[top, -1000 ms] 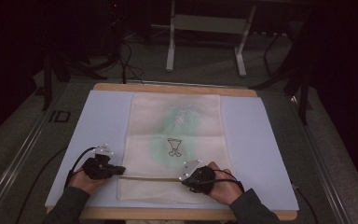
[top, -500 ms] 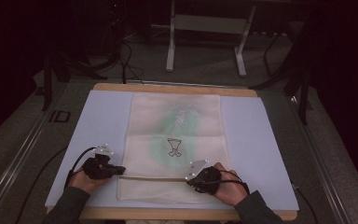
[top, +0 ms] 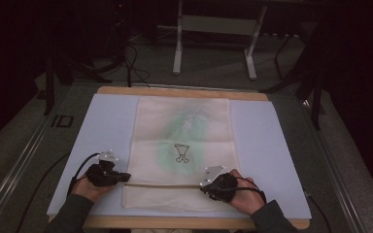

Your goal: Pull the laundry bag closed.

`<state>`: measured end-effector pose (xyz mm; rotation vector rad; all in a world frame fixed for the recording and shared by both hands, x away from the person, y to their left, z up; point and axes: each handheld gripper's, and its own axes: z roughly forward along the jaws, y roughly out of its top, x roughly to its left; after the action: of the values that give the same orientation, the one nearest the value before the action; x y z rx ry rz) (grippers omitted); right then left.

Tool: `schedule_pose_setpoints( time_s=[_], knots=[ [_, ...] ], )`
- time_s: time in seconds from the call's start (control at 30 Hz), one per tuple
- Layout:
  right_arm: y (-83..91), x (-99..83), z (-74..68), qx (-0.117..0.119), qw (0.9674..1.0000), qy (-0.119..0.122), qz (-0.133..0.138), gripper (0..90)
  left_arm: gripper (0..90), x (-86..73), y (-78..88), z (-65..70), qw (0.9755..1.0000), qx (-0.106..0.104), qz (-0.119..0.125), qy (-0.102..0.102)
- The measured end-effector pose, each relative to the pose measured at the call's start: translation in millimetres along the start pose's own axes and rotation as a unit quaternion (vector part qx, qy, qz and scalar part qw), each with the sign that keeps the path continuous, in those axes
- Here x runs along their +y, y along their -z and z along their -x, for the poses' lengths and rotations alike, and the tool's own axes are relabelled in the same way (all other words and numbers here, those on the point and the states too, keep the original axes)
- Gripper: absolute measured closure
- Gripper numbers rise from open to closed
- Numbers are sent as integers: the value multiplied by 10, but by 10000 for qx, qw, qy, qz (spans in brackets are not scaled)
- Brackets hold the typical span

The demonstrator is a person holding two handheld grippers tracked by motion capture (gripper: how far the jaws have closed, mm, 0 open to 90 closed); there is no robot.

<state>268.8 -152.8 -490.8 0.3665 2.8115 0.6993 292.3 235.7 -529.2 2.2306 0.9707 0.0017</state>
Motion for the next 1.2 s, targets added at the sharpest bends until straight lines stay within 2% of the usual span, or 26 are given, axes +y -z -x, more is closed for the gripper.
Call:
schedule_pose_setpoints(
  time_s=[0.63, 1.2],
  knots=[
    [121, -227, 89, -32, 9996, -261, 47, 820, 900, 2, -2, -3, 10000, -16, 2, 4],
    [203, -385, 161, -30, 9992, -398, 88, 820, 900, 5, -1, -7, 10000, -31, -15, -1]
  ],
)
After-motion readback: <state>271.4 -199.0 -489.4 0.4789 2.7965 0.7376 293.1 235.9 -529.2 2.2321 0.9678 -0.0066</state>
